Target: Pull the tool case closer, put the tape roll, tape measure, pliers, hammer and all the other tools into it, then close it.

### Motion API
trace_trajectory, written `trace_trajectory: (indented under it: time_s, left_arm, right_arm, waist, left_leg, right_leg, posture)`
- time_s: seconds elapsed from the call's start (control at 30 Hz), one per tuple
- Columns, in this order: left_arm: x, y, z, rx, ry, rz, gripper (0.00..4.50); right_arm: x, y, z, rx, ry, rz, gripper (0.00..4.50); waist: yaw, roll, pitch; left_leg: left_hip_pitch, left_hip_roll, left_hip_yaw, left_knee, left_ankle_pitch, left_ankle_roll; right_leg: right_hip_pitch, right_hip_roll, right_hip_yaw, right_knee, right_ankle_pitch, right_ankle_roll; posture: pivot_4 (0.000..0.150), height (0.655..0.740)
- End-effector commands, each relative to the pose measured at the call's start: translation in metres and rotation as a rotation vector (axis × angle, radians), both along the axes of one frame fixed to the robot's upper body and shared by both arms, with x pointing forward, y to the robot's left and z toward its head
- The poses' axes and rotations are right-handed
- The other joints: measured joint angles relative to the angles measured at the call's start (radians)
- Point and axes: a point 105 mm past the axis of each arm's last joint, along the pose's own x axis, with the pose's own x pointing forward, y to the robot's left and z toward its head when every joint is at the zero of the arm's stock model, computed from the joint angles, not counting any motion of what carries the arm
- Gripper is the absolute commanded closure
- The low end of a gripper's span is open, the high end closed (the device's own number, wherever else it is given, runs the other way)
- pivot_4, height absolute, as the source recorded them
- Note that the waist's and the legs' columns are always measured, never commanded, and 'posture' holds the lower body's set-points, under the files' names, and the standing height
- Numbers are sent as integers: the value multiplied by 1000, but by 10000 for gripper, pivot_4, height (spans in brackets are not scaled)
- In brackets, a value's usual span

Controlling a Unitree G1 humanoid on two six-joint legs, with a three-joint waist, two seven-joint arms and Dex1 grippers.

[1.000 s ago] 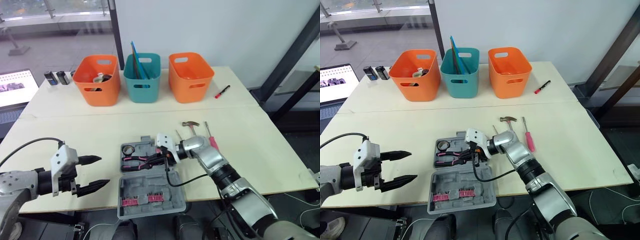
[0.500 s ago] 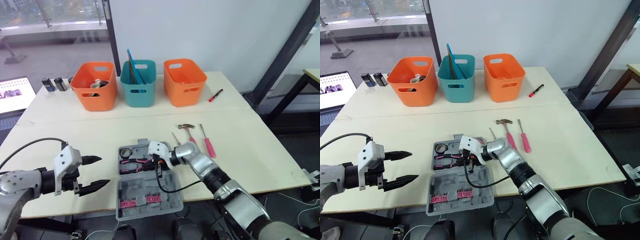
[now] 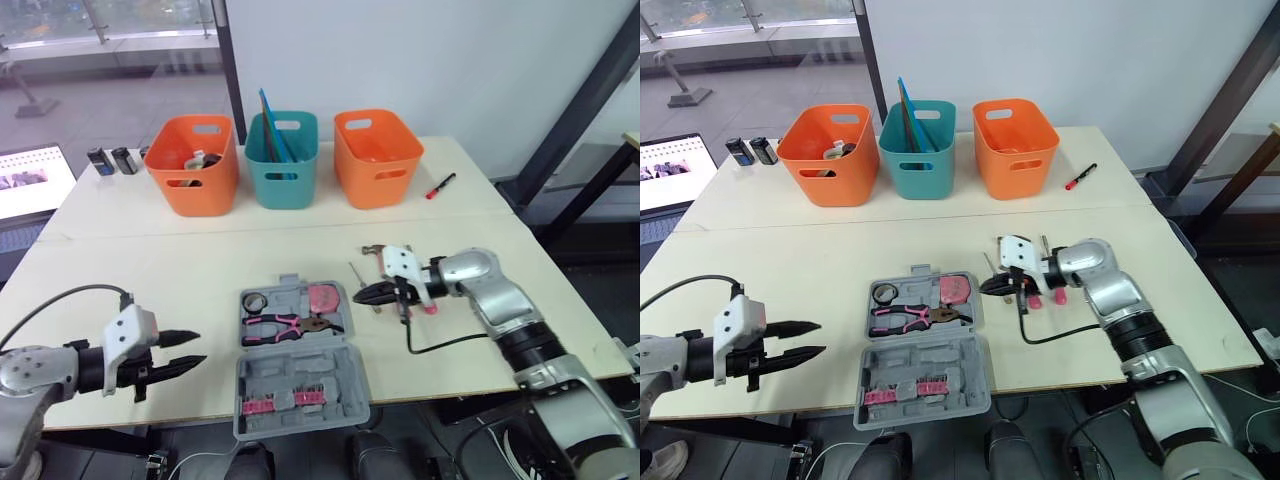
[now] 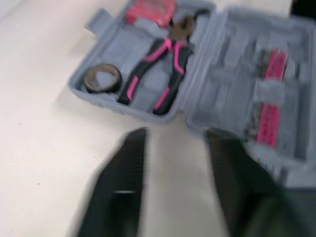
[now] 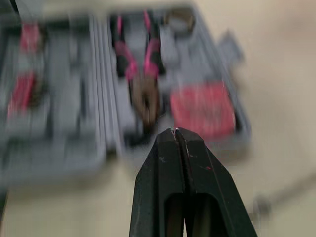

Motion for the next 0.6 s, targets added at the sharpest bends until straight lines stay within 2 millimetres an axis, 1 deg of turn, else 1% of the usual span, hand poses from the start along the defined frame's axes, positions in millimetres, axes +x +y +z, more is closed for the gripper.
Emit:
trace_trajectory:
  time_s: [0.03, 0.17, 0.27, 0.37, 0.6]
  left_arm:
    - [2, -1, -12, 34, -9, -22, 43905]
    - [4, -5, -30, 45, 30, -25, 43905]
    - [7, -11, -41, 65, 33, -35, 43905]
    - [13, -20, -45, 56, 24, -39, 43905]
    - [27, -33, -56, 31, 36, -53, 43905]
  right_arm:
    - [-2, -2, -10, -65, -32, 42, 45000]
    - [-6, -2, -30, -124, -39, 75, 45000]
    - [-10, -1, -40, -138, -33, 92, 45000]
    - [-11, 0, -41, -135, -34, 95, 45000]
    - [-11, 1, -49, -140, -29, 89, 45000]
  waist:
    - [2, 0, 0]
    - [6, 0, 0]
    - [9, 0, 1]
    - [8, 0, 1]
    - [7, 0, 1]
  left_leg:
    - [0, 0, 0, 0, 0, 0]
    - [-1, 0, 1, 0, 0, 0]
    - [-1, 0, 1, 0, 0, 0]
    - [-1, 0, 1, 1, 0, 0]
    - [0, 0, 0, 1, 0, 0]
  right_leg:
    - [0, 0, 0, 0, 0, 0]
    - [0, 0, 0, 0, 0, 0]
    - [0, 0, 0, 0, 0, 0]
    - [1, 0, 0, 1, 0, 0]
    - [2, 0, 0, 1, 0, 1]
  posture:
    - [1500, 7364]
    - [1500, 7364]
    - [1500, 7364]
    - [1500, 7364]
    - [1500, 7364]
